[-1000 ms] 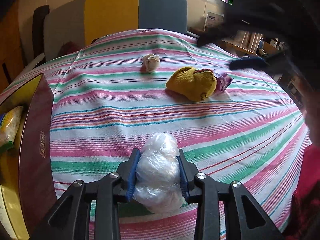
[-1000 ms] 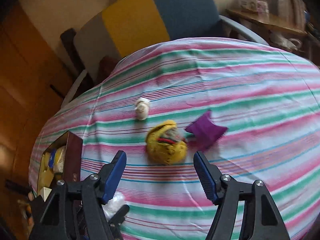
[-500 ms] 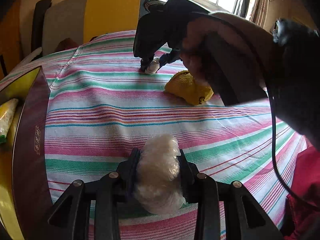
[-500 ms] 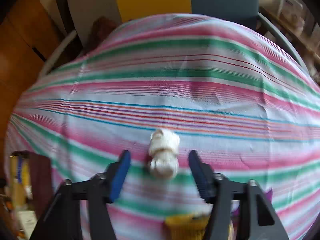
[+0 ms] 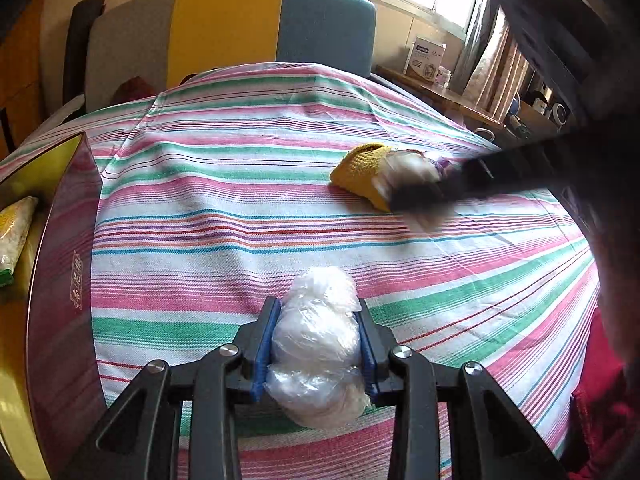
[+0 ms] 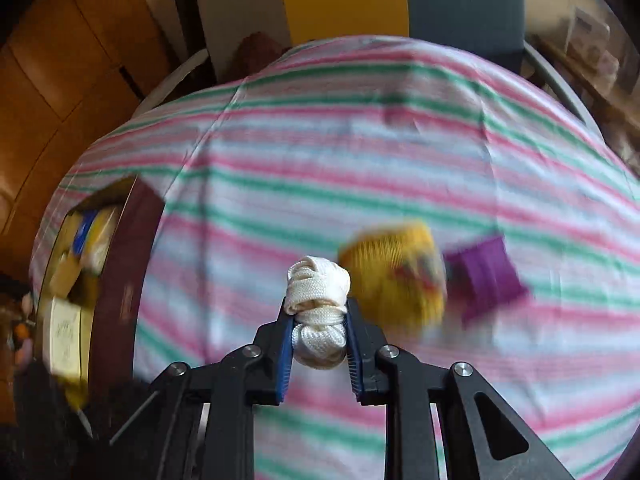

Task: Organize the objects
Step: 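Release the plastic bag in the gold tray with the left tool while the right tool holds the white bundle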

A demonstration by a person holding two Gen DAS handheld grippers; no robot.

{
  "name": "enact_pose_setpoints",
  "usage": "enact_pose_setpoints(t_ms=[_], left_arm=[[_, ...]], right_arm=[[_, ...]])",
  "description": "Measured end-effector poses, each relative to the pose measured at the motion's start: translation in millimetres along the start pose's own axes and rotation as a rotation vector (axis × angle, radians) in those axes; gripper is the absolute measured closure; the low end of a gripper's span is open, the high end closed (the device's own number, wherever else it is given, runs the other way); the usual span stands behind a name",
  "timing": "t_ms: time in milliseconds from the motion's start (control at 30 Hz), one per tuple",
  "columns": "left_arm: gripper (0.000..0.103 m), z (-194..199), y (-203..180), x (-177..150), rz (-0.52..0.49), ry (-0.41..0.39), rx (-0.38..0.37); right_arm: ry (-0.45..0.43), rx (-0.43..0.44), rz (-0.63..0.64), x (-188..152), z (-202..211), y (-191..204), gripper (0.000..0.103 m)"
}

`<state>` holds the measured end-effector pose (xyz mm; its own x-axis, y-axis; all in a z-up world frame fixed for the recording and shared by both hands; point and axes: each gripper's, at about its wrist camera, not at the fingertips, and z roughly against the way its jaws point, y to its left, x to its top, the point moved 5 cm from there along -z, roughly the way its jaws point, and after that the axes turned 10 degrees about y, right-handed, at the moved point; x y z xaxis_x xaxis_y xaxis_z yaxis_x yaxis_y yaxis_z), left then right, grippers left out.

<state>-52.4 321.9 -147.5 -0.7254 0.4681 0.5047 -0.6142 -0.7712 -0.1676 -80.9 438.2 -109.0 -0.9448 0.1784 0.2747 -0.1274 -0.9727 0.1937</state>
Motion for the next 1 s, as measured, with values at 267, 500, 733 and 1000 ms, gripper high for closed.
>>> enact_pose_setpoints(t_ms=[267,500,733,1000], left_arm=[[0.069,14,0,-1,0.000,0.027,0.042],[0.069,65,2,2,0.000,-0.052,0.046],[0.069,98,8,-10,-0.012,-0.088,0.060],[0.069,123,24,-20,0.016,-0.109,0.072]], right_arm=[[0.073,-0.050,-0.052,-53,-22,-22,0.080],[0.057,-0.048,-0.034,-52,-25,-24,0.079],[0.041,-0.064,-0.009,-48,-32,-17,0.079],[0.018,-0.077,-0.004,-51,-32,-16,0.079]])
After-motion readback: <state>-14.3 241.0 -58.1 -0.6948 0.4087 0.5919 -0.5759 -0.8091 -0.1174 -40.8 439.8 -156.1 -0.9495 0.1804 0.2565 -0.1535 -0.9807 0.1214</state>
